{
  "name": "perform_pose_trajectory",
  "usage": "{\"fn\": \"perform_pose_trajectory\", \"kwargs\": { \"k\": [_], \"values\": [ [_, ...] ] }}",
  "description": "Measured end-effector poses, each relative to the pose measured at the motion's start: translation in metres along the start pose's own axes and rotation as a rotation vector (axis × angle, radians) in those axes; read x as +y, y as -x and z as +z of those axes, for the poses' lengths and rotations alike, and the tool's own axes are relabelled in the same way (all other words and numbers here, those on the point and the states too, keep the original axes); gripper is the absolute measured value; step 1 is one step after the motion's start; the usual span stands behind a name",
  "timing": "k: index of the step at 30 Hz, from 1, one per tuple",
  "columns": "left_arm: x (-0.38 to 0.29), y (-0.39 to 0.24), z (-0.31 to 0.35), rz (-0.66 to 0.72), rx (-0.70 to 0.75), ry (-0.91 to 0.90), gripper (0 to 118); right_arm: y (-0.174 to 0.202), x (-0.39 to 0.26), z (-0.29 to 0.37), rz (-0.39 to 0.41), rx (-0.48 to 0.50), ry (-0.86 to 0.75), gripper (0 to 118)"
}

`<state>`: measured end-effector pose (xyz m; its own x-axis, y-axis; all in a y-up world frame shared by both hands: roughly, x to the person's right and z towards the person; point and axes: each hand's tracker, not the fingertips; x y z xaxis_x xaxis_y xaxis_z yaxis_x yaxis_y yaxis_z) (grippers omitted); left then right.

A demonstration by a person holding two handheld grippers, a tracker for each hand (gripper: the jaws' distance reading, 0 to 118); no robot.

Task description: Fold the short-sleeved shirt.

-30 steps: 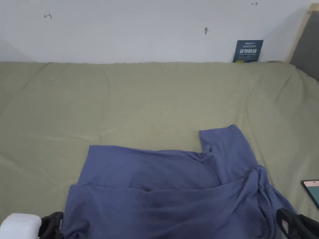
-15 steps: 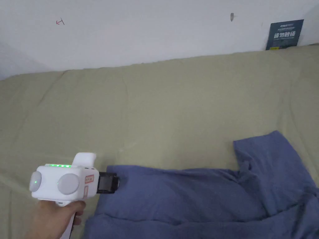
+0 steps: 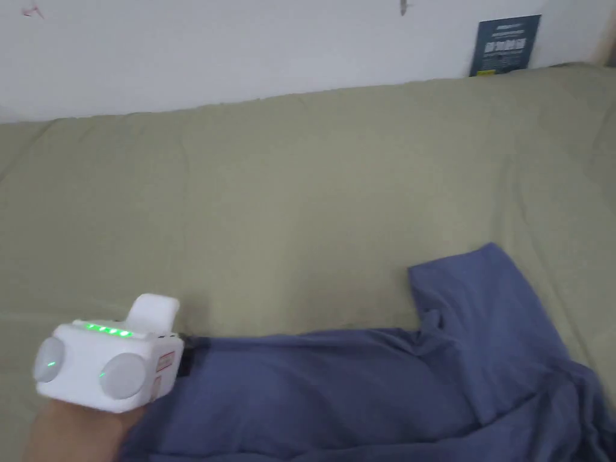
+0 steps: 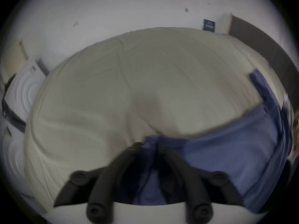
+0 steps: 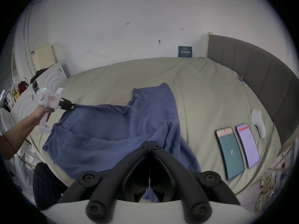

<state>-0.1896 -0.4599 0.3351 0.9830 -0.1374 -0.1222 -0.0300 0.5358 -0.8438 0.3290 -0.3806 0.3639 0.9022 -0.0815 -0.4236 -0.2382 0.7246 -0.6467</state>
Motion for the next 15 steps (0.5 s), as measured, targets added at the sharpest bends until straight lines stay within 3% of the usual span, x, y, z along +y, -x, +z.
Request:
{"fn": "perform_pose_trajectory", "kwargs": {
  "k": [2,3,5,6,7,8,11,12,15],
  "values": [
    [-0.004,-0.002,0.021,0.001,-0.073,-0.096,11,-0.013,0.023,-0.025,0.001,0.005,-0.007,1],
    [-0.006,-0.003,0.035,0.014,-0.078,-0.177,11,-0.019,0.036,-0.041,0.003,0.006,-0.012,18],
    [-0.008,-0.005,0.057,0.03,-0.076,-0.229,11,-0.034,0.062,-0.079,-0.016,0.025,0.015,97],
    [-0.009,-0.005,0.065,0.037,-0.091,-0.228,11,-0.043,0.074,-0.105,-0.041,0.041,0.102,118],
    [-0.008,-0.008,0.073,0.041,-0.104,-0.228,11,-0.05,0.082,-0.132,-0.053,0.031,0.212,117],
    [-0.009,-0.008,0.079,0.039,-0.108,-0.233,11,-0.055,0.086,-0.15,-0.025,-0.003,0.196,117],
    [-0.01,-0.012,0.095,0.025,-0.119,-0.231,11,-0.046,0.092,-0.199,0.111,-0.219,0.265,117],
    [-0.01,-0.01,0.098,0.025,-0.124,-0.231,11,-0.062,0.094,-0.213,0.102,-0.231,0.272,117],
    [-0.013,0.0,0.094,0.039,-0.135,-0.217,11,-0.06,0.092,-0.237,0.033,-0.188,0.317,117]
  ]
}}
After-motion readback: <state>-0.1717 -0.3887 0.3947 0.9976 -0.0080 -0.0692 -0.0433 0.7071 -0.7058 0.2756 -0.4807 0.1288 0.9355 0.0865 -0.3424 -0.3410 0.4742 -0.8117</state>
